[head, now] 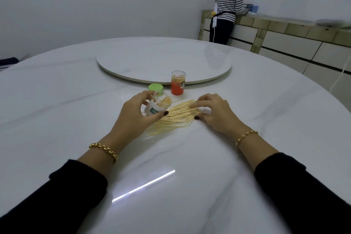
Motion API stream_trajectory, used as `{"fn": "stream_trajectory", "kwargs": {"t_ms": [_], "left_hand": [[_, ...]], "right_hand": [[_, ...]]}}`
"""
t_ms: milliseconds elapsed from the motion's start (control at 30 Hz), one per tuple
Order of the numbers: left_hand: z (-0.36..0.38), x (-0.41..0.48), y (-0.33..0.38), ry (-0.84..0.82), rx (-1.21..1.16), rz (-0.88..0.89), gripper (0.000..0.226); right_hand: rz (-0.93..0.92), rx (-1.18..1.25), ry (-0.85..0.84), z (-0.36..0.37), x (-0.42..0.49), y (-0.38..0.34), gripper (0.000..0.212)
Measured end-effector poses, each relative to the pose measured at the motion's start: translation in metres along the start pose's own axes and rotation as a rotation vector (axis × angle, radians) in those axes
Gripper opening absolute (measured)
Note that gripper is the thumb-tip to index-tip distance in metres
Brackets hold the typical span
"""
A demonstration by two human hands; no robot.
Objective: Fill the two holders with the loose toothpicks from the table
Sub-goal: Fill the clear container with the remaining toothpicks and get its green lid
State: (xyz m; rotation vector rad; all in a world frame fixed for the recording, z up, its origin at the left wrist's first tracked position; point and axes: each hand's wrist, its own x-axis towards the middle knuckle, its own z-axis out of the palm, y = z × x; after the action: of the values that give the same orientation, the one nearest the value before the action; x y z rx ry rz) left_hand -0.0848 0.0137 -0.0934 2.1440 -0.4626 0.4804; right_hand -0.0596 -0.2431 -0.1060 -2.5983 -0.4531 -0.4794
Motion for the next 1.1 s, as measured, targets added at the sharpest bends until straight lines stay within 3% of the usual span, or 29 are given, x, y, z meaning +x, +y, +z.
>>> {"fn": "stream_trajectory", "kwargs": {"t_ms": [233,667,867,1100], "left_hand": [[0.0,0.001,-0.002,-0.003,0.008,-0.006,0.062],[0.0,0.002,-0.004,0.005,0.018,-0.021,0.059],[-0.001,0.003,-0.005,0.021,-0.001,-0.041,0.058],[-0.001,0.003,-0.006,0.021,0.014,-0.053,0.057]], "right_hand": [[-0.066,-0.091,-0.037,0.007,0.004,-0.011,0.025],[-0.292,-0.243,0.105,0.027,0.024,-0.026,0.008],[-0.207,-0.176,0.097,0.032,0.036,-0.024,0.009],[-0.002,0.157,0.22,0.029,0.039,-0.021,0.013]]}}
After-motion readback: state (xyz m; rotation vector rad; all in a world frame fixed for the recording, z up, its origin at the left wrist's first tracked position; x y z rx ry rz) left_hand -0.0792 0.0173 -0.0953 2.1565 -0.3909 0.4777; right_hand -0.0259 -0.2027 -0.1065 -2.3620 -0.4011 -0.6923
